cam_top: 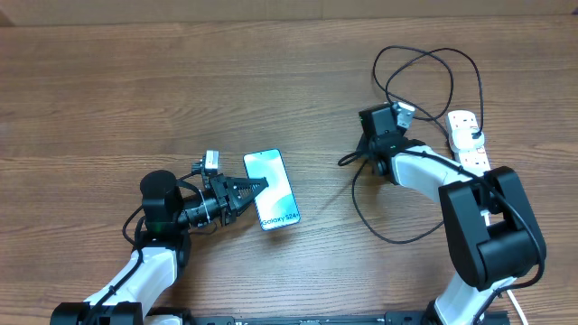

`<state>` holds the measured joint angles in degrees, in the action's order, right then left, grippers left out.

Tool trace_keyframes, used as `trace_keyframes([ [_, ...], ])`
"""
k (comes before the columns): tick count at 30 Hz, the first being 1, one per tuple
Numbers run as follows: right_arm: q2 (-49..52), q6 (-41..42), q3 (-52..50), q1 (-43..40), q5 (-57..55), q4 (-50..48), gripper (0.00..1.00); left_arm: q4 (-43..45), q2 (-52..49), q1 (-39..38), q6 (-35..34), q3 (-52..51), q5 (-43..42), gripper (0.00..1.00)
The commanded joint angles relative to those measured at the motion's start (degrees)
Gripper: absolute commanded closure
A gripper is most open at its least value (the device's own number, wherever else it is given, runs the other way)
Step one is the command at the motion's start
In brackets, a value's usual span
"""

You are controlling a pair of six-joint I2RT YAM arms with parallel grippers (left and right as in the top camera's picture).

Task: Plug charger to phone and switch on socket
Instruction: 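Carry the plug with the right gripper toward the phone's bottom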

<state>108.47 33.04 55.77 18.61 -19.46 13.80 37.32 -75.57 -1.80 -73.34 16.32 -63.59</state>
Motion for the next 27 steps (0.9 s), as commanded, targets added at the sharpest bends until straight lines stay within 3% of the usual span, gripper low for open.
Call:
trace_keyframes([
  [1,4.6,-0.5,-3.4,2.6,10.8,8.4,0.96,0.7,-0.2,-0.2,-0.3,0.9,-2.0,0.96],
  [8,1.7,-0.7,0.3,3.5,16.7,22.6,0.96,0.7,-0.2,-0.2,0.1,0.9,-2.1,0.96],
  [13,-5.0,-8.3,3.3,3.4,27.6,28.2,0.96,1.3,-0.2,-0.1,1.0,0.9,-2.1,0.96],
  [23,-31.8,-16.3,3.1,3.4,41.8,39.5,0.96,12.9,-0.2,-0.1,-1.3,1.8,-3.7,0.96],
  [27,-40.5,-20.7,2.9,3.5,53.8,43.7,0.96,16.0,-0.2,-0.1,-2.4,3.2,-3.8,0.96],
])
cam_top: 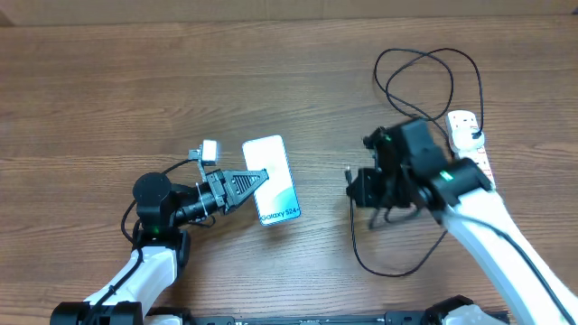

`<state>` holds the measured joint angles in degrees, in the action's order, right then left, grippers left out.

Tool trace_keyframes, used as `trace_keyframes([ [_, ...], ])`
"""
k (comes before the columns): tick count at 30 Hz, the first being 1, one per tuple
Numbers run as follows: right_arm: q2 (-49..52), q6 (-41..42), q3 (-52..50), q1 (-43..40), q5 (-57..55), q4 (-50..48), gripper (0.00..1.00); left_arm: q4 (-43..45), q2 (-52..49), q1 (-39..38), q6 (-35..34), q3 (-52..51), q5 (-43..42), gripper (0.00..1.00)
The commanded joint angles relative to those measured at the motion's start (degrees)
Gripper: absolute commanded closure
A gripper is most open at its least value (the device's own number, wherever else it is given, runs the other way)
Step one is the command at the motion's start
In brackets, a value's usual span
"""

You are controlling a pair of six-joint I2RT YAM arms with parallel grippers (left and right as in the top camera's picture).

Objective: Plug charger to phone and switch on socket

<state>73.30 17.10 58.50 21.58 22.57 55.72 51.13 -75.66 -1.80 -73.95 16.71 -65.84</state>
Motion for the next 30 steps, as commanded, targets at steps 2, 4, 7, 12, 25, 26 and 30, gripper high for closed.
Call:
trace_keyframes([
  [2,-8.5,-5.2,-0.7,0.5,15.5,3.0,0.96,2.4,-0.1,-0.1,-2.8,3.8,-1.6,0.96],
  [4,-11.9,-5.2,-2.6,0.5,18.5,3.1,0.96,2.4,-0.1,-0.1,-3.2,5.0,-1.7,0.96],
  [7,-15.2,-5.1,-5.8,0.5,22.2,2.4,0.96,2.4,-0.1,-0.1,-3.7,6.3,-1.7,0.96],
  [12,-16.9,-2.0,-12.4,0.5,30.1,-3.4,0.96,2.6,-0.1,-0.1,-4.5,8.0,1.2,0.96],
  [25,-16.0,14.7,-23.4,2.3,37.1,-32.0,0.96,12.7,-0.1,-0.1,-9.0,8.2,6.5,0.96],
  [26,-15.9,15.2,-23.4,3.2,37.1,-33.1,0.96,12.7,-0.1,-0.1,-9.0,8.2,6.5,0.96],
  [30,-15.5,17.9,-23.4,7.4,36.5,-38.4,0.96,12.7,-0.1,-0.1,-9.0,8.2,6.5,0.96],
])
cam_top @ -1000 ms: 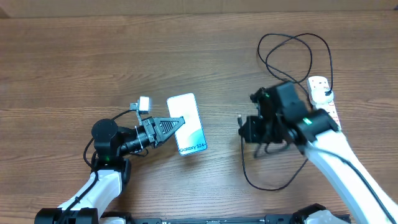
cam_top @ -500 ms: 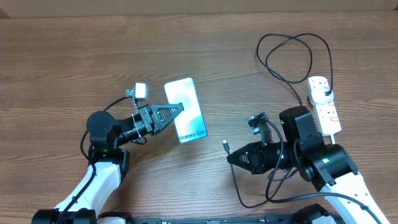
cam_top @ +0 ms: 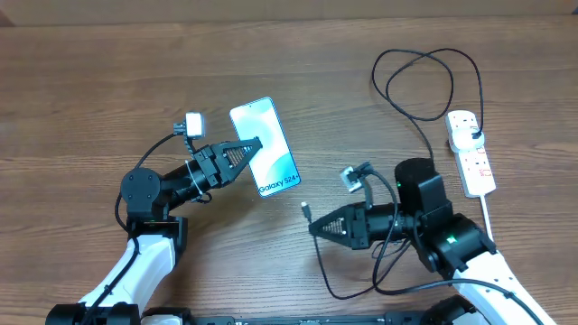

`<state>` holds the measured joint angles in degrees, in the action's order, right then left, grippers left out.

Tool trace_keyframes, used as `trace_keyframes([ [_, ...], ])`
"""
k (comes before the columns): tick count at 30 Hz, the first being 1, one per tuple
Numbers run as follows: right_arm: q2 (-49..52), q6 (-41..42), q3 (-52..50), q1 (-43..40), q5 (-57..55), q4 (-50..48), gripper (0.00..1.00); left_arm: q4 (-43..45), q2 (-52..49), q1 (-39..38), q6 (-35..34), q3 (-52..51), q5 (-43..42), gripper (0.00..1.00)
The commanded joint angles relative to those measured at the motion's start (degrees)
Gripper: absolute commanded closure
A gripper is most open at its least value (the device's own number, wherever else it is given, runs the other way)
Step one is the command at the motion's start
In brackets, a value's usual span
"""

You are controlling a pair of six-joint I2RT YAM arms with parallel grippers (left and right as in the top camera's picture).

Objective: Plug charger to phone and switch on socket

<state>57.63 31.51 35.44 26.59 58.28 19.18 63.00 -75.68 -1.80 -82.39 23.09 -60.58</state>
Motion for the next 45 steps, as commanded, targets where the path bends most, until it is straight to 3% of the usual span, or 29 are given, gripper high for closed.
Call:
trace_keyframes([
  [1,0.3,4.7,-0.3,3.6,-0.3,-3.2,0.96,0.8,0.0,-0.1,-0.6,1.8,1.2,0.96],
  [5,0.4,6.5,-0.3,6.3,-5.8,-4.0,0.96,0.8,-0.1,-0.1,-0.8,1.8,1.0,0.96],
  [25,7.1,11.8,-0.3,6.4,-5.7,-15.5,0.96,0.9,0.0,-0.1,-4.1,1.8,-0.7,0.96],
  [45,7.3,11.8,-0.3,6.4,-4.1,-17.2,0.96,0.9,-0.1,-0.1,-0.5,1.8,-1.9,0.96],
])
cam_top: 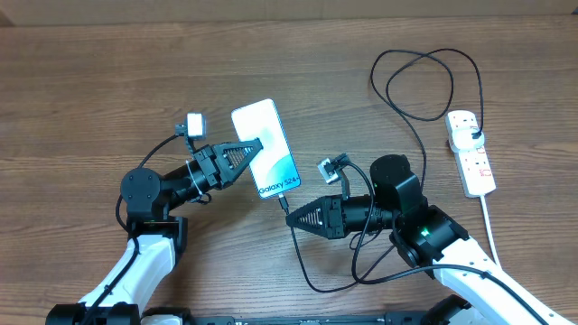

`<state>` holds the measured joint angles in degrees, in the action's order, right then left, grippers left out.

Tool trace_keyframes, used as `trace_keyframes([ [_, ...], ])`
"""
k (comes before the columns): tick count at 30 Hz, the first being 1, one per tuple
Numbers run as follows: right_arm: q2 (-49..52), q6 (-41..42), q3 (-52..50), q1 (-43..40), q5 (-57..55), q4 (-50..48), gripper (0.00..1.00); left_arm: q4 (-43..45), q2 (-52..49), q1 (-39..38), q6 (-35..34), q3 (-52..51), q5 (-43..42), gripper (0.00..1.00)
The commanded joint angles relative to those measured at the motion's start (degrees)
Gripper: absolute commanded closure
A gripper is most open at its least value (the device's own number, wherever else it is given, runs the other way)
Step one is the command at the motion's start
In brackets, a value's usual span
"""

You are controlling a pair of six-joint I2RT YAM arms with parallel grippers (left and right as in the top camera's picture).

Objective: Plug charger to phone and switch on socket

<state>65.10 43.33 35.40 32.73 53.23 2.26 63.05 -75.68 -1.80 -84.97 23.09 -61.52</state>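
Note:
My left gripper (255, 147) is shut on the left edge of the phone (268, 149), a white handset with a blue-and-white screen, held tilted left of centre. My right gripper (291, 219) is shut on the black charger cable (302, 262) just behind its plug (284, 200). The plug tip sits at the phone's lower end, close to its port; whether it is inserted cannot be told. The cable loops back across the table to the white socket strip (471, 149) at the right edge.
The black cable forms large loops (424, 81) at the back right and a slack bend (361, 275) near the front under my right arm. The wooden table (108, 81) carries nothing else.
My right gripper has moved left and a little up with the plug, from well below-right of the phone to its lower end. The phone has shifted slightly down in my left gripper.
At first the phone lay flat with my left gripper at its edge and my right gripper near the cable by the socket strip. Then the right gripper held the plug end, farther left. The phone was then raised and tilted, and now the plug meets its lower end.

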Motion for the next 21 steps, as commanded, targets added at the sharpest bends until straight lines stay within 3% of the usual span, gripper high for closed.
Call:
trace_keyframes([
  [1,-0.2,0.0,-0.3,0.3,1.1,-0.3,0.96,0.8,-0.1,-0.1,2.1,1.8,-1.0,0.96],
  [21,-0.2,-0.3,-0.3,-0.2,0.8,-0.5,0.96,0.9,-0.1,2.1,2.4,1.8,-2.6,0.96],
])
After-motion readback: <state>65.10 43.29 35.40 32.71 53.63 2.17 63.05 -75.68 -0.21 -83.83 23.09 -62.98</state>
